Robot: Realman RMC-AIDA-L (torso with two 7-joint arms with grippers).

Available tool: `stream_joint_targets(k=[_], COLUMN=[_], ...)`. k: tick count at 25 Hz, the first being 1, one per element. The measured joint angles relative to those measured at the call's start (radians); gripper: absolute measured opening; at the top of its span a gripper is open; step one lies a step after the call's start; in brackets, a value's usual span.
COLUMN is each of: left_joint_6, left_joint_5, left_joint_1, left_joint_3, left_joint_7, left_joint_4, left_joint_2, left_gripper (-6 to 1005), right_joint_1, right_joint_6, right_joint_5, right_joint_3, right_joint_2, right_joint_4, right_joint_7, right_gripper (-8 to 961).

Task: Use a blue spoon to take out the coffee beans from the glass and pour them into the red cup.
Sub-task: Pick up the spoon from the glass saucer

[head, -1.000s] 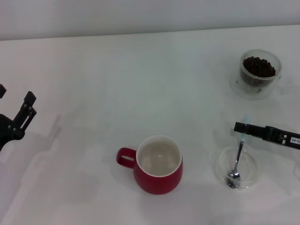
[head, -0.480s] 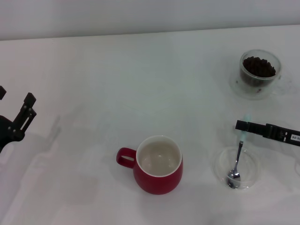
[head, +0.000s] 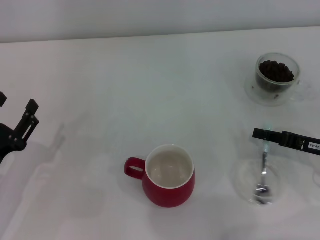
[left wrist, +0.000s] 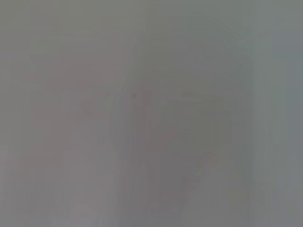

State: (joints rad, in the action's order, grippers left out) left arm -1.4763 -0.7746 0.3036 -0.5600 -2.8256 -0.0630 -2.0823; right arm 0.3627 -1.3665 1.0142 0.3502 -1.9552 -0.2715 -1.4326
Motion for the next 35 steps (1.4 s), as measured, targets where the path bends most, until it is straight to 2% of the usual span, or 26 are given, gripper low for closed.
stream_joint_targets(k=[6,19,27,35], left_joint_6=[0.009,0.010,0.007,0.006], left_joint_5=[0.000,0.004,0.007,0.008], left_joint_1=[0.000,-0.001,-0.013,-0.012], left_joint_3=[0.000,0.002,0.006,0.007], left_joint_7=[0.000,0.000,0.001,0.002], left_joint_4=[-0.003,-0.005,-0.007,-0.016], left_joint_2=[-0.001,-0.002,-0.004,-0.003], left_gripper=[727,727,727,728], right_joint_1=[-0.001,-0.016,-0.044,-0.072], right_joint_6=[-0.029,-0.070,-0.092,-0.143], right_joint_5=[0.000,0.004,0.063,0.099], right_joint_3=[-0.002,-0.012,-0.014,-0.061], right_joint_2=[0.002,0.007,0.026,0.030], right_joint_4=[0.000,-0.001,-0.021,-0.066], right_joint_7=[0.002,0.004,0.000,0.003], right_gripper=[162,146,146,147])
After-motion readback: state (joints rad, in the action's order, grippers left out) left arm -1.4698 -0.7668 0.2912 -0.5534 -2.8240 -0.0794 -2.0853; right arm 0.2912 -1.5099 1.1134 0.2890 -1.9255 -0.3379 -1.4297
